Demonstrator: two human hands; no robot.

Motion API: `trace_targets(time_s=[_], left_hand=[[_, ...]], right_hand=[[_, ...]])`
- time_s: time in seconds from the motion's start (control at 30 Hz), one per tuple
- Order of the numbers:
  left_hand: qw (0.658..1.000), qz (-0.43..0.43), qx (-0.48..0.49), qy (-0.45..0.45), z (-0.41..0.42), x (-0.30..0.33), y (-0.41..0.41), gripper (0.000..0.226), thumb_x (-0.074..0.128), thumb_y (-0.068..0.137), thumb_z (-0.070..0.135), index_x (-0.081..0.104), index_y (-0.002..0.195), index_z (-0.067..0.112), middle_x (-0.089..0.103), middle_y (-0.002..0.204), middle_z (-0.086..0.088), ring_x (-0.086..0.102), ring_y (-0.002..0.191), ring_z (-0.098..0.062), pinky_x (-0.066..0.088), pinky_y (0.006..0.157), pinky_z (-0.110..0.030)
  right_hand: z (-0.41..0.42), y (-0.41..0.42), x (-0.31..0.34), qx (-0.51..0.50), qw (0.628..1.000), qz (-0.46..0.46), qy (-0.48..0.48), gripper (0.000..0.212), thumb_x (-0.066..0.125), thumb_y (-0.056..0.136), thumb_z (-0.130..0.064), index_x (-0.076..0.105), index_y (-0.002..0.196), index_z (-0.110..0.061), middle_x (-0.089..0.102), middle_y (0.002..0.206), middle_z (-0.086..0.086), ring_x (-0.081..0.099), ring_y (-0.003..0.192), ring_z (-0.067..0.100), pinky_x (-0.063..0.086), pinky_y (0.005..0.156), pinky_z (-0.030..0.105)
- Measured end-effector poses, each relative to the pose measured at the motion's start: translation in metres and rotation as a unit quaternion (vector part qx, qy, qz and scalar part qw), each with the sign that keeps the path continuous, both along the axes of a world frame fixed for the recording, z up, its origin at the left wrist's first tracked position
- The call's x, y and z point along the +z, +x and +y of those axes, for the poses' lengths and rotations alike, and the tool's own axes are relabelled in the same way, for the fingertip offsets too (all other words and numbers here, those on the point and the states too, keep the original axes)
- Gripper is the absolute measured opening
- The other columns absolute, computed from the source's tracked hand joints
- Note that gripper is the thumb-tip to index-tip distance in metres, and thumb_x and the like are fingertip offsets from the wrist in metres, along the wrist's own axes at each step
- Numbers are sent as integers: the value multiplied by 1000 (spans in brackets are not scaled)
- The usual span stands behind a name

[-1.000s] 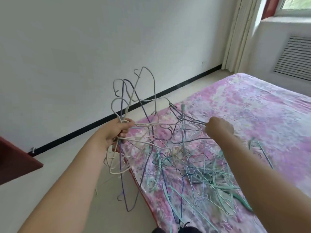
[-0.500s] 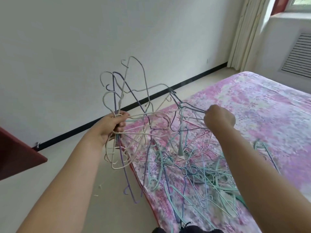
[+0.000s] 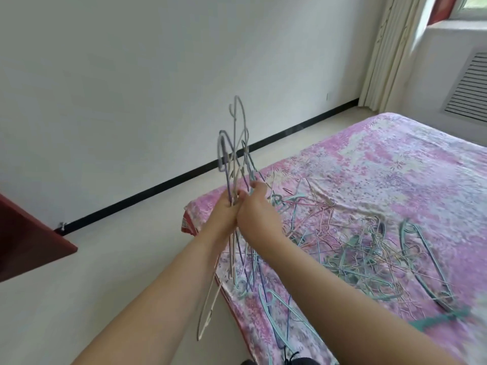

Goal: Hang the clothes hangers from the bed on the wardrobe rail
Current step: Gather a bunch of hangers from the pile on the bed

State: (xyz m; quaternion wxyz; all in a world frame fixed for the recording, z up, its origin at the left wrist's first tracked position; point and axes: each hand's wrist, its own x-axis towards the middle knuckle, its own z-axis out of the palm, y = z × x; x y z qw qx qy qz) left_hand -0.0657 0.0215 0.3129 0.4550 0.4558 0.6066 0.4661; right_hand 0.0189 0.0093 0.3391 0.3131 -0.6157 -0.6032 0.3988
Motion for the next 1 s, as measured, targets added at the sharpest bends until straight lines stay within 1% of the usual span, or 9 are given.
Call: trace_targets(time_s=[0.17, 0.27, 0.4, 0.47, 0.57, 0.63, 0.77, 0.87, 1.0], left_hand=[[985, -144, 6, -98, 2, -10, -27, 16, 63, 92, 34, 75, 84, 28, 74, 97, -8, 69, 96, -25, 54, 85, -38], [961, -240, 1, -136, 3, -14, -38, 25, 55, 96, 31, 65, 115, 16, 71, 87, -6, 69, 79, -17, 57, 69, -29], [953, -262, -1, -148, 1, -26, -44, 17, 53, 96, 11, 67, 102, 16, 59, 77, -5, 59, 67, -13, 53, 58, -23], [958, -254, 6, -132, -1, -32, -48, 21, 54, 93, 1, 67, 96, 17, 55, 70, -5, 55, 59, -13, 50, 53, -23], [973, -191, 20, -130, -2, -33, -63, 30, 54, 89, -9, 66, 94, 17, 56, 65, -7, 55, 52, -13, 50, 50, -22], [988, -94, -6, -125, -3, -33, -80, 39, 53, 85, -15, 71, 89, 20, 56, 71, -10, 54, 59, -17, 49, 57, -26], [987, 78, -77, -115, -12, -22, -104, 47, 53, 75, -20, 71, 96, 18, 57, 74, -5, 53, 65, -14, 45, 59, -23], [987, 110, -66, -95, -23, -4, -126, 43, 51, 75, -21, 68, 91, 15, 58, 69, 1, 53, 62, -8, 44, 56, -16], [992, 106, -45, -60, -44, 14, -169, 52, 52, 76, -22, 70, 69, 26, 65, 76, -4, 57, 74, -13, 44, 68, -27]], right_hand=[[-27, -17, -10, 92, 995, -16, 34, 53, 34, 93, -8, 22, 143, -21, 52, 126, 12, 53, 114, 30, 41, 83, 37], [-33, -34, -31, 139, 980, -130, 55, 74, 40, 93, -10, -6, 151, -3, 42, 132, 19, 44, 122, 33, 41, 96, 38], [-42, -43, -49, 145, 940, -282, 131, 83, 56, 61, -20, 33, 128, 23, 64, 96, 25, 65, 78, 29, 55, 75, 28], [-45, -45, -58, 146, 919, -331, 159, 76, 38, 75, -20, 20, 135, 23, 57, 116, 34, 57, 108, 41, 45, 98, 39], [-51, -43, -70, 261, 880, -367, 149, 70, 27, 100, -35, -6, 148, 4, 13, 155, 24, 8, 145, 37, 6, 116, 52], [-42, -32, -72, 243, 901, -326, 150, 73, 32, 98, -53, 13, 149, -4, 31, 149, 17, 29, 137, 34, 25, 110, 48], [7, 6, -107, 173, 945, -271, 60, 49, 34, 100, -44, 36, 137, -11, 49, 133, 11, 47, 121, 30, 42, 93, 40], [30, 26, -143, 152, 952, -259, -52, 40, 41, 99, -33, 39, 130, -7, 52, 130, 15, 52, 114, 33, 46, 88, 42], [45, 26, -162, 137, 952, -251, -108, 57, 49, 96, -26, 25, 142, -2, 43, 138, 21, 50, 119, 37, 46, 90, 43]])
